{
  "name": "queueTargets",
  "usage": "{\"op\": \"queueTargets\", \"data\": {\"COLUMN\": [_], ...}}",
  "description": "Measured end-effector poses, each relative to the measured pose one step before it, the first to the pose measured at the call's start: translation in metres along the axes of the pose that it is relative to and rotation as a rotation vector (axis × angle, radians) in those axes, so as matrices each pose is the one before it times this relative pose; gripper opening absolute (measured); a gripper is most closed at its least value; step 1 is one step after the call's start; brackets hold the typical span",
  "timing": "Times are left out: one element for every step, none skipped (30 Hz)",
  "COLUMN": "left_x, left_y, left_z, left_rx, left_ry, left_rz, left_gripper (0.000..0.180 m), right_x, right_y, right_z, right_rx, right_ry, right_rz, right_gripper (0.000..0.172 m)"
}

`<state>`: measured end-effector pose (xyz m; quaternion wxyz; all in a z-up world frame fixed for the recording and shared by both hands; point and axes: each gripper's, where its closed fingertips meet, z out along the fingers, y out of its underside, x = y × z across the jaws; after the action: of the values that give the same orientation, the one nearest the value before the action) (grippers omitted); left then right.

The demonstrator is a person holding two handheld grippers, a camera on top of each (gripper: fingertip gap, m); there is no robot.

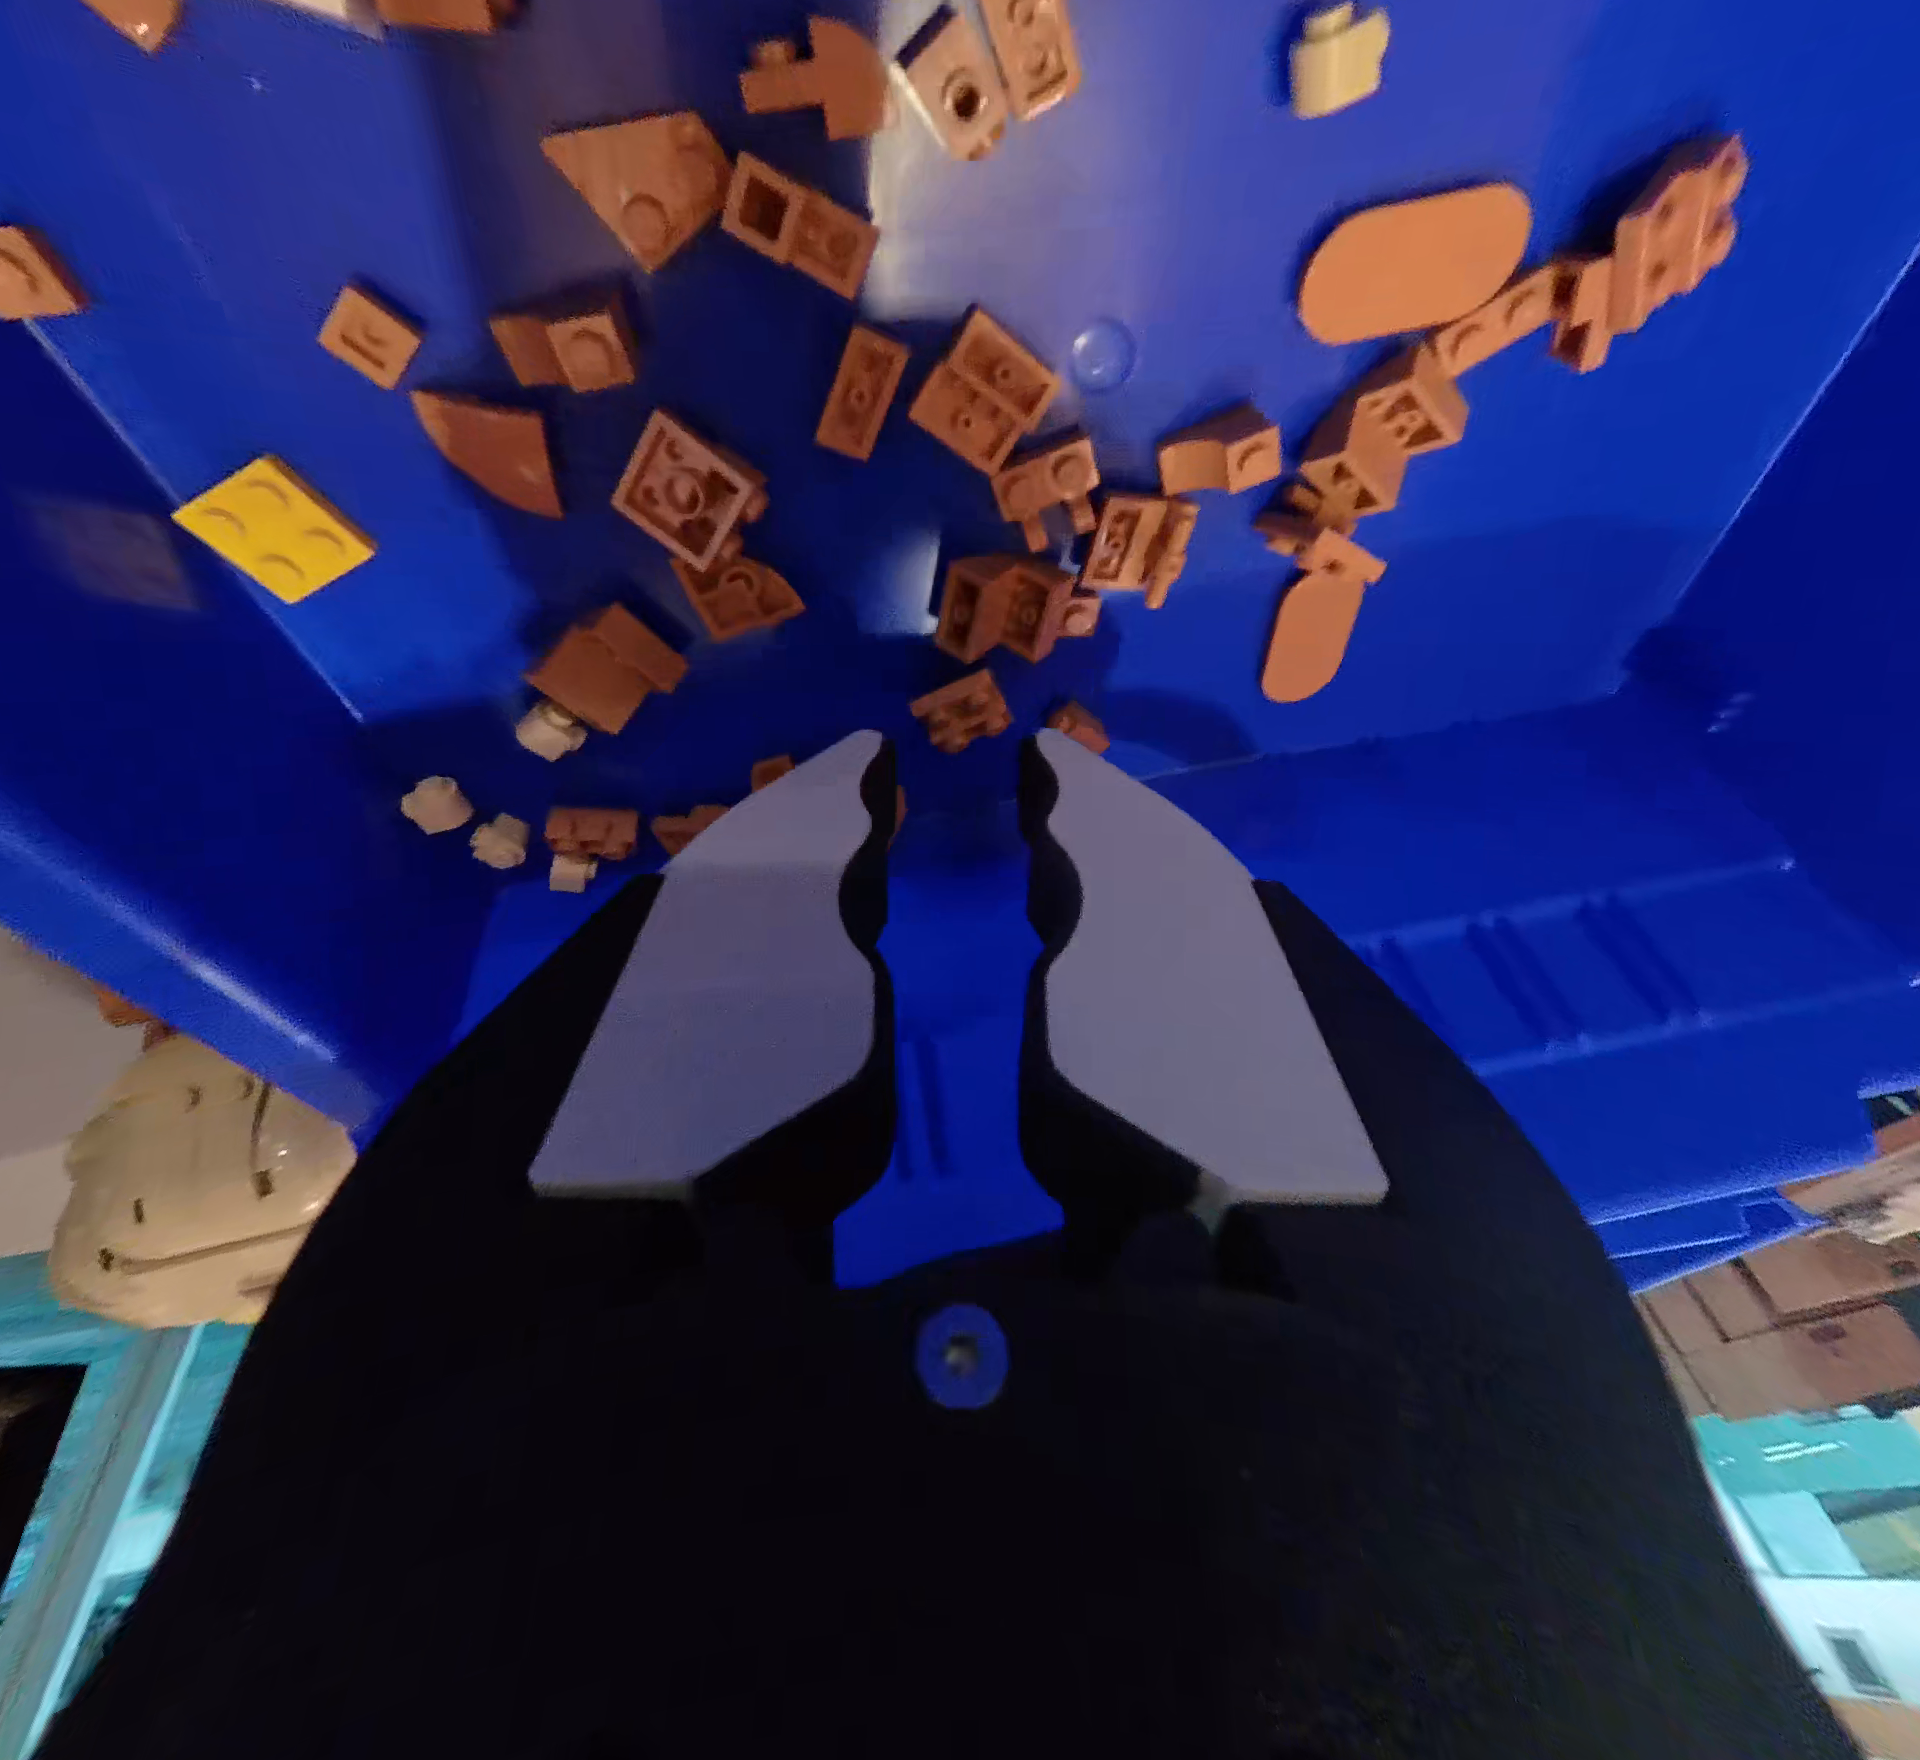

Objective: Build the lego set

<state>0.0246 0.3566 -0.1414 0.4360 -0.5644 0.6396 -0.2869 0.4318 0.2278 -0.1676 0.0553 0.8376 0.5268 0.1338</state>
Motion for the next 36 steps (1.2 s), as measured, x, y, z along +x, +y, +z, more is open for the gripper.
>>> {"op": "queueTargets", "data": {"left_x": [0.00000, -0.00012, -0.00029, -0.00028, -0.00035, -0.00034, -0.00026, -0.00027, -0.00050, -0.00064, -0.00088, -0.00063, -0.00061, -0.00043, -0.00015, -0.00007, 0.00000, 0.00023, 0.00033, 0.00035, 0.00017, 0.00002, -0.00013, -0.00032, -0.00030, -0.00051, -0.00041, -0.00019, -0.00011, 0.00002, 0.00020, 0.00021, 0.00028, 0.00035, 0.00045, 0.00044], "left_y": [-0.00004, 0.00000, -0.00007, 0.00006, -0.00015, -0.00011, -0.00038, -0.00051, -0.00031, -0.00029, -0.00030, -0.00020, -0.00022, -0.00027, -0.00002, 0.00014, 0.00019, 0.00022, 0.00005, 0.00014, 0.00002, 0.00003, -0.00009, -0.00013, 0.00011, 0.00036, 0.00023, -0.00019, -0.00001, 0.00010, 0.00019, 0.00026, 0.00010, 0.00014, -0.00006, -0.00002], "left_z": [-0.00006, 0.00002, -0.00001, -0.00002, -0.00009, -0.00015, -0.00031, -0.00040, -0.00026, -0.00032, -0.00027, -0.00026, -0.00021, -0.00008, -0.00004, 0.00012, 0.00027, 0.00013, 0.00009, 0.00011, 0.00010, 0.00001, -0.00006, -0.00022, -0.00017, -0.00017, -0.00014, -0.00012, -0.00012, 0.00014, 0.00018, 0.00021, 0.00016, 0.00008, -0.00014, 0.00001], "left_rx": [0.0005, 0.0002, 0.0002, 0.0004, 0.0006, 0.0017, 0.0032, 0.0039, 0.0032, 0.0026, 0.0029, 0.0026, 0.0022, 0.0017, 0.0005, -0.0014, -0.0021, -0.0014, -0.0010, -0.0012, -0.0008, 0.0001, 0.0008, 0.0013, 0.0000, -0.0019, -0.0005, 0.0013, 0.0006, -0.0011, -0.0018, -0.0018, -0.0015, -0.0006, 0.0002, 0.0003], "left_ry": [-0.0006, -0.0006, -0.0015, -0.0008, -0.0011, -0.0013, -0.0003, -0.0005, -0.0002, -0.0006, -0.0013, 0.0000, -0.0004, 0.0008, 0.0013, 0.0008, 0.0003, 0.0001, 0.0004, -0.0003, -0.0012, -0.0012, -0.0021, -0.0024, -0.0021, -0.0019, -0.0005, 0.0006, 0.0012, 0.0015, 0.0013, 0.0011, 0.0006, 0.0008, 0.0014, 0.0015], "left_rz": [0.0003, -0.0007, -0.0016, -0.0016, -0.0018, -0.0021, -0.0022, -0.0026, -0.0042, -0.0060, -0.0065, -0.0061, -0.0057, -0.0044, -0.0028, -0.0016, -0.0002, 0.0017, 0.0033, 0.0034, 0.0028, 0.0019, 0.0007, -0.0003, -0.0011, -0.0018, -0.0023, -0.0025, -0.0022, -0.0014, 0.0000, 0.0012, 0.0018, 0.0027, 0.0032, 0.0023], "left_gripper": [0.016, 0.016, 0.016, 0.016, 0.016, 0.016, 0.016, 0.016, 0.016, 0.016, 0.016, 0.016, 0.016, 0.016, 0.016, 0.016, 0.016, 0.016, 0.016, 0.016, 0.016, 0.016, 0.016, 0.016, 0.016, 0.016, 0.016, 0.016, 0.016, 0.016, 0.016, 0.016, 0.016, 0.016, 0.016, 0.016], "right_x": [0.00141, 0.00019, -0.00030, -0.00075, -0.00083, 0.00037, 0.00004, -0.00069, -0.00096, -0.00155, -0.00114, -0.00183, -0.00354, -0.00332, -0.00262, -0.00320, -0.00350, -0.00300, -0.00174, -0.00109, -0.00050, -0.00017, 0.00046, 0.00059, 0.00046, 0.00047, 0.00019, 0.00002, -0.00011, -0.00027, 0.00008, 0.00018, 0.00092, 0.00217, 0.00238, 0.00218], "right_y": [-0.00141, -0.00048, 0.00053, 0.00135, 0.00128, -0.00080, -0.00598, -0.01233, -0.01717, -0.02126, -0.02289, -0.01914, -0.01275, -0.00608, -0.00048, 0.00223, 0.00274, 0.00199, 0.00163, 0.00139, 0.00109, 0.00041, -0.00004, 0.00028, 0.00015, 0.00042, 0.00089, 0.00040, 0.00040, 0.00064, 0.00124, 0.00207, 0.00392, 0.00721, 0.00988, 0.01051], "right_z": [0.00063, 0.00117, 0.00151, 0.00104, -0.00109, -0.00483, -0.00967, -0.01443, -0.01809, -0.02101, -0.02165, -0.01902, -0.01432, -0.00966, -0.00542, -0.00222, -0.00004, 0.00129, 0.00192, 0.00230, 0.00212, 0.00186, 0.00159, 0.00134, 0.00096, 0.00086, 0.00051, 0.00016, -0.00009, -0.00030, -0.00036, -0.00019, 0.00058, 0.00190, 0.00323, 0.00428], "right_rx": [0.0015, -0.0039, -0.0093, -0.0122, -0.0055, 0.0197, 0.0665, 0.1150, 0.1473, 0.1689, 0.1713, 0.1287, 0.0760, 0.0292, -0.0067, -0.0229, -0.0241, -0.0170, -0.0123, -0.0104, -0.0082, -0.0038, -0.0006, -0.0032, -0.0023, -0.0034, -0.0048, -0.0010, 0.0000, -0.0004, -0.0034, -0.0077, -0.0187, -0.0415, -0.0582, -0.0622], "right_ry": [0.0047, -0.0021, -0.0024, -0.0028, -0.0012, 0.0068, 0.0013, -0.0030, 0.0022, 0.0124, 0.0236, 0.0212, 0.0152, 0.0213, 0.0220, 0.0083, -0.0029, -0.0064, -0.0040, -0.0048, -0.0037, -0.0036, -0.0008, -0.0007, -0.0005, 0.0008, 0.0003, -0.0004, -0.0008, -0.0007, 0.0006, 0.0004, 0.0022, 0.0067, 0.0053, 0.0014], "right_rz": [-0.0043, -0.0049, -0.0047, -0.0037, -0.0005, 0.0098, 0.0300, 0.0473, 0.0453, 0.0308, 0.0278, 0.0263, 0.0075, -0.0147, -0.0225, -0.0158, -0.0070, -0.0031, -0.0023, -0.0019, -0.0011, -0.0008, -0.0001, 0.0005, -0.0005, -0.0010, -0.0008, 0.0005, 0.0018, 0.0017, 0.0011, 0.0004, -0.0011, -0.0053, -0.0108, -0.0111], "right_gripper": [0.023, 0.023, 0.023, 0.024, 0.025, 0.025, 0.025, 0.025, 0.025, 0.025, 0.025, 0.024, 0.023, 0.023, 0.023, 0.023, 0.024, 0.025, 0.025, 0.025, 0.026, 0.026, 0.026, 0.026, 0.026, 0.026, 0.026, 0.026, 0.026, 0.026, 0.026, 0.026, 0.026, 0.026, 0.026, 0.026]}}
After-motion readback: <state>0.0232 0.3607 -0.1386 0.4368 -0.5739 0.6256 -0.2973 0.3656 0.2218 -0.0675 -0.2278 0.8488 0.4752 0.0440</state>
